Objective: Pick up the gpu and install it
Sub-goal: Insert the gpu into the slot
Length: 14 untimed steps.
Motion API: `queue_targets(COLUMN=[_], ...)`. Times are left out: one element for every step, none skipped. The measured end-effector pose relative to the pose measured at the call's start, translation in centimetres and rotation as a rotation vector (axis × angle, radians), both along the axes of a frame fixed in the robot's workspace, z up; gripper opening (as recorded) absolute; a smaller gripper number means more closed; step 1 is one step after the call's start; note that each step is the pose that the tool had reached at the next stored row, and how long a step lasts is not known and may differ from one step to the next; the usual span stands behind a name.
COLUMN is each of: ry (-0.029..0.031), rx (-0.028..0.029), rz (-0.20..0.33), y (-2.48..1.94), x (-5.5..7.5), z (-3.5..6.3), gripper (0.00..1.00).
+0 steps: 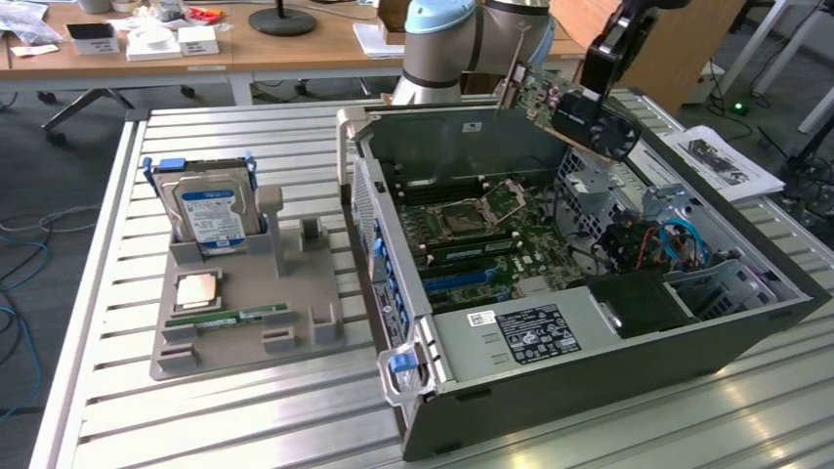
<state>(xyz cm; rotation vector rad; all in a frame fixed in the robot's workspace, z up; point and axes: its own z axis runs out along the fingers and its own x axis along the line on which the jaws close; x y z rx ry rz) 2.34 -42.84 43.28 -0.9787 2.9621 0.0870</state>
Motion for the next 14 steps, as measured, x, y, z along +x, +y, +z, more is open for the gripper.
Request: queue_targets(ry=[0.0001, -0.0001, -0.0001, 0.0000, 0.0000, 0.0000, 0.0000, 0.0000, 0.0000, 0.0000, 0.0000, 0.0000, 0.0000, 0.0000], rx=[-0.0001, -0.0001, 0.0000, 0.0000, 0.0000, 0.0000, 0.0000, 0.0001, 0.0000, 0.0001, 0.0000, 0.0000, 0.0000, 0.0000], rz=[0.010, 0.018, 0.019, 0.019, 0.019, 0.019, 0.019, 0.019, 0.019, 0.019, 0.019, 0.019, 0.019, 0.020], y=[0.00, 0.00, 0.00, 0.00, 0.00, 0.00, 0.00, 0.00, 0.00, 0.00, 0.00, 0.00, 0.00, 0.00], x=[0.00, 0.00, 0.00, 0.00, 0.00, 0.00, 0.00, 0.00, 0.00, 0.00, 0.00, 0.00, 0.00, 0.00], z=[0.00, 0.00, 0.00, 0.00, 0.00, 0.00, 0.00, 0.00, 0.00, 0.00, 0.00, 0.00, 0.00, 0.00], gripper=[0.27, 0.27, 0.27, 0.27, 0.27, 0.27, 0.27, 0.27, 0.27, 0.27, 0.27, 0.27, 0.27, 0.27])
